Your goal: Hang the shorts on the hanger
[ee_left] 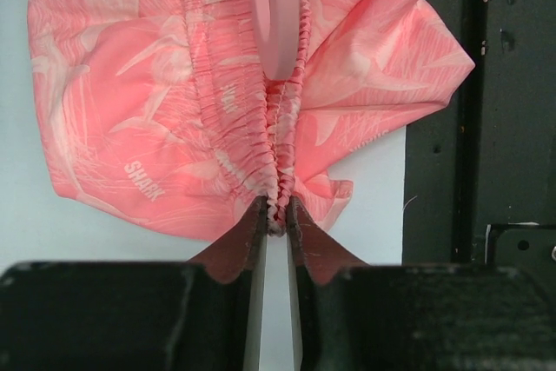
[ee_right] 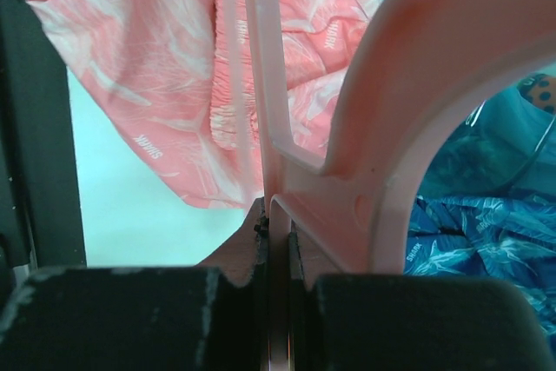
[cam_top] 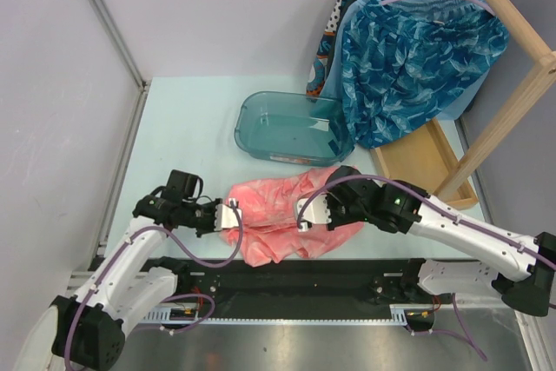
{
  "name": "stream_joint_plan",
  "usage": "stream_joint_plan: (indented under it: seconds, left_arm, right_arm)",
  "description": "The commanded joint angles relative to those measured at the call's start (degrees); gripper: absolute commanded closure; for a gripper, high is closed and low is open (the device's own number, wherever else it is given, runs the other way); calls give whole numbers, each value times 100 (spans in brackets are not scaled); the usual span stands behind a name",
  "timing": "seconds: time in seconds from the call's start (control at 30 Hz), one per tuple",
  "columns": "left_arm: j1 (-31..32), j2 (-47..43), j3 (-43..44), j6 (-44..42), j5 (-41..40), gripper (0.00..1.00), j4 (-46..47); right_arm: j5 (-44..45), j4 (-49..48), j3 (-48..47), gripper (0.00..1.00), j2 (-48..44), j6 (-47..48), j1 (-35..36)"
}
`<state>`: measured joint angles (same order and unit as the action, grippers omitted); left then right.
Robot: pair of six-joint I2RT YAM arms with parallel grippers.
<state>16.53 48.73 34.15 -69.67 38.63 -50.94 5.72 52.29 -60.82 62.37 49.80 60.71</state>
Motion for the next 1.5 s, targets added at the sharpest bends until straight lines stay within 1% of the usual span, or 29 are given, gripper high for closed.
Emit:
stream_joint_plan:
  seconds: [0.0,0.1,0.2,0.27,0.3,0.33,0.43,0.73,0.83,0.9,1.0,1.13,1.23,1.33,1.37,1.47]
  left_arm:
    - [34,-74,74,-240,74,85,-144]
    - [34,-57,118,-240,136,88,-153]
    - [34,40,232,-4,215,91,-57]
    - [34,189,408,417,154,92,171]
    - [34,259,469,610,127,95,250]
    - [34,321,609,760,136,96,199]
    - [34,541,785,814,180,98,-30]
    - [34,550,856,946,223,99,58]
    - [34,515,927,946,364,99,-12]
    - [34,427,953,964,391,99,-39]
    - [34,365,988,1043,251,99,-57]
    - [34,383,1172,1087,127,99,-284]
    - [78,392,1348,1201,153,99,-320]
    - [262,400,1489,1517,48,99,-137]
    - [376,400,1524,1605,13,98,-84]
    - [595,409,1700,1886,-136,96,66]
  right_arm:
    - [289,-255,-53,100,-32,-84,38]
    - [334,-220,-53,100,-6,-181,29]
    - [369,-281,-53,100,47,-164,81]
    - [378,-360,-62,100,65,-76,134]
    - [334,-378,-53,100,39,-50,213]
    - [316,-386,-62,100,12,-15,257]
    - [298,-264,-53,100,-67,-40,380]
    - [342,114,-53,100,-120,-304,547]
    - [640,1,-9,100,108,-410,539]
    - [964,-263,0,100,318,-532,477]
    - [1360,-518,0,100,521,-725,459]
    - [1625,-729,-9,100,461,-884,477]
    - [1459,-921,-35,100,268,-876,468]
    - [1038,-1307,-35,100,101,-674,468]
    - [811,-1370,-35,100,83,-482,468]
    - [615,-1642,-35,100,205,-191,460]
